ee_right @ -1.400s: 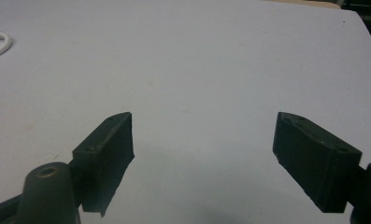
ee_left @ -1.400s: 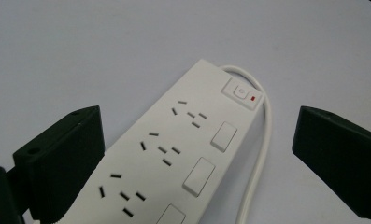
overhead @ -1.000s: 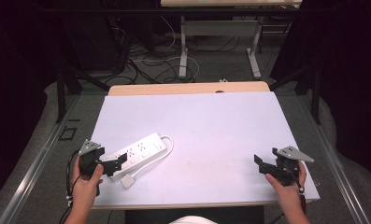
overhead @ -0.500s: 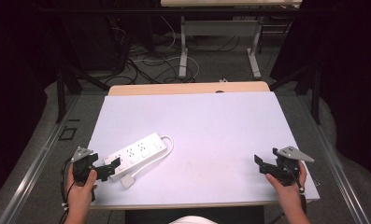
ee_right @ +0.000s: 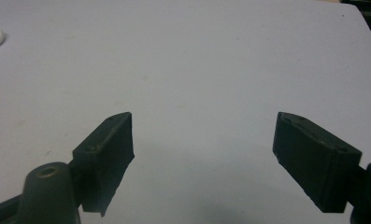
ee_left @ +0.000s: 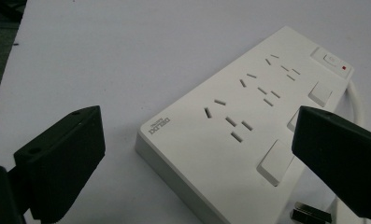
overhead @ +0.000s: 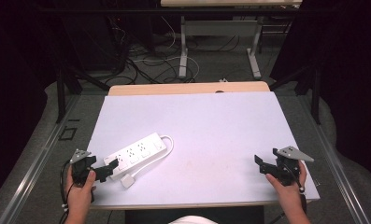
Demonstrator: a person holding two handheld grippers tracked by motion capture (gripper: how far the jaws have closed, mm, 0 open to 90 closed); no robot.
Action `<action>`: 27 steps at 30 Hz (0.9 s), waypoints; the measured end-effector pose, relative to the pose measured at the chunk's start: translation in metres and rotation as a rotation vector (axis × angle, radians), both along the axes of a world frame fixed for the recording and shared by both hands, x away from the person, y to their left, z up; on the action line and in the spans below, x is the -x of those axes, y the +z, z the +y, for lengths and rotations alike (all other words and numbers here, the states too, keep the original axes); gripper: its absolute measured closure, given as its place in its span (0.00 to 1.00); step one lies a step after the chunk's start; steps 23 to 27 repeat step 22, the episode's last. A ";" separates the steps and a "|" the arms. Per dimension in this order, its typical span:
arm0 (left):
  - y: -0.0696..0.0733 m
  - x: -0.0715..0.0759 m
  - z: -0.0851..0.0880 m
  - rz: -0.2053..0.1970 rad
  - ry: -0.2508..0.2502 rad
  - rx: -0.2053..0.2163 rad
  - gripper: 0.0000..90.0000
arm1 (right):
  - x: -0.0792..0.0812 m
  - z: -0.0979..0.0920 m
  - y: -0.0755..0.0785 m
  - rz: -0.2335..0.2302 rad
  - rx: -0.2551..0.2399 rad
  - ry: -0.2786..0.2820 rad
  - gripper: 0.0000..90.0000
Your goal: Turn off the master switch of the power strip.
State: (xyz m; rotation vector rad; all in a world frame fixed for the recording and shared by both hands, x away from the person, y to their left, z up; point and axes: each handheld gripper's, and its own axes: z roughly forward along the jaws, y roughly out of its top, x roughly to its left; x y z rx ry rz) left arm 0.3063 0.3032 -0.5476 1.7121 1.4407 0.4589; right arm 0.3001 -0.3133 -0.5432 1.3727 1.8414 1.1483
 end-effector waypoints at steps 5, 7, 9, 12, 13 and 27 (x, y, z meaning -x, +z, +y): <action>-0.002 -0.002 -0.002 0.002 -0.004 0.003 0.03 | -0.001 0.000 -0.001 0.012 0.011 0.013 0.22; -0.003 -0.002 -0.003 -0.001 -0.002 0.004 0.03 | -0.001 0.001 -0.001 0.019 0.009 0.015 0.22; -0.004 -0.002 -0.003 0.003 -0.003 0.005 0.03 | -0.001 0.002 -0.002 0.007 0.007 0.017 0.22; -0.004 -0.003 -0.003 0.005 -0.007 0.001 0.03 | -0.001 0.003 -0.002 0.012 0.009 0.018 0.22; -0.004 -0.003 -0.004 0.005 -0.006 -0.002 0.03 | -0.001 0.002 -0.002 0.019 0.010 0.020 0.22; -0.003 -0.003 -0.003 0.006 -0.006 0.000 0.03 | -0.002 0.002 -0.003 0.006 0.014 0.024 0.22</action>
